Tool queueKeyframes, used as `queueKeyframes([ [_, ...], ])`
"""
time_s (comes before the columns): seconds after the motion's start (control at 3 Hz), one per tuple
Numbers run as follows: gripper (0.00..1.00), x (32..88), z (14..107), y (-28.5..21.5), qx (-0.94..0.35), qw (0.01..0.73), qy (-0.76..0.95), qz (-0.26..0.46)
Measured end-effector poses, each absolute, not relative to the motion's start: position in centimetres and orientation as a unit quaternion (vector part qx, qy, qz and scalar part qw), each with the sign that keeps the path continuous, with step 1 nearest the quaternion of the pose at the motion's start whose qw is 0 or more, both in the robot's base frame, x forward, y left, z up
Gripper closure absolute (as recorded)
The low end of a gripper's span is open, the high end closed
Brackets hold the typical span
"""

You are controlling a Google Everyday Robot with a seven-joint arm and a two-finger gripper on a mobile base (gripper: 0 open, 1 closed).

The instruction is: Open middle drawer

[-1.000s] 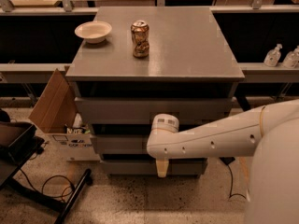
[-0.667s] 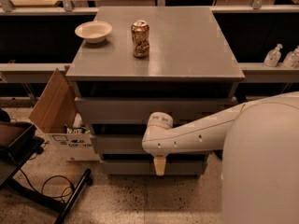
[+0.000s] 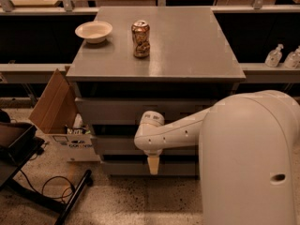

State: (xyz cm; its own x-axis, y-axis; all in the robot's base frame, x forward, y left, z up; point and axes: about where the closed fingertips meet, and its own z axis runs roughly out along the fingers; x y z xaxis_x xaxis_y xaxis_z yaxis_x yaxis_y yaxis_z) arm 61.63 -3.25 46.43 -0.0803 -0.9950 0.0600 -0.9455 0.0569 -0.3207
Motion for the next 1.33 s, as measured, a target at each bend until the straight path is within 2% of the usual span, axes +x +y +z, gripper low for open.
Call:
queueKeyframes([
  [0.67,0.0,62.9,44.0,-1.5,-0.665,0.075,0.731,-0.131],
  [1.0,0.18,63.2,43.1,-1.0,-0.663,0.071,0.735,-0.124],
  [1.33,0.41,63.3,42.5,-0.8,-0.66,0.068,0.74,-0.115],
])
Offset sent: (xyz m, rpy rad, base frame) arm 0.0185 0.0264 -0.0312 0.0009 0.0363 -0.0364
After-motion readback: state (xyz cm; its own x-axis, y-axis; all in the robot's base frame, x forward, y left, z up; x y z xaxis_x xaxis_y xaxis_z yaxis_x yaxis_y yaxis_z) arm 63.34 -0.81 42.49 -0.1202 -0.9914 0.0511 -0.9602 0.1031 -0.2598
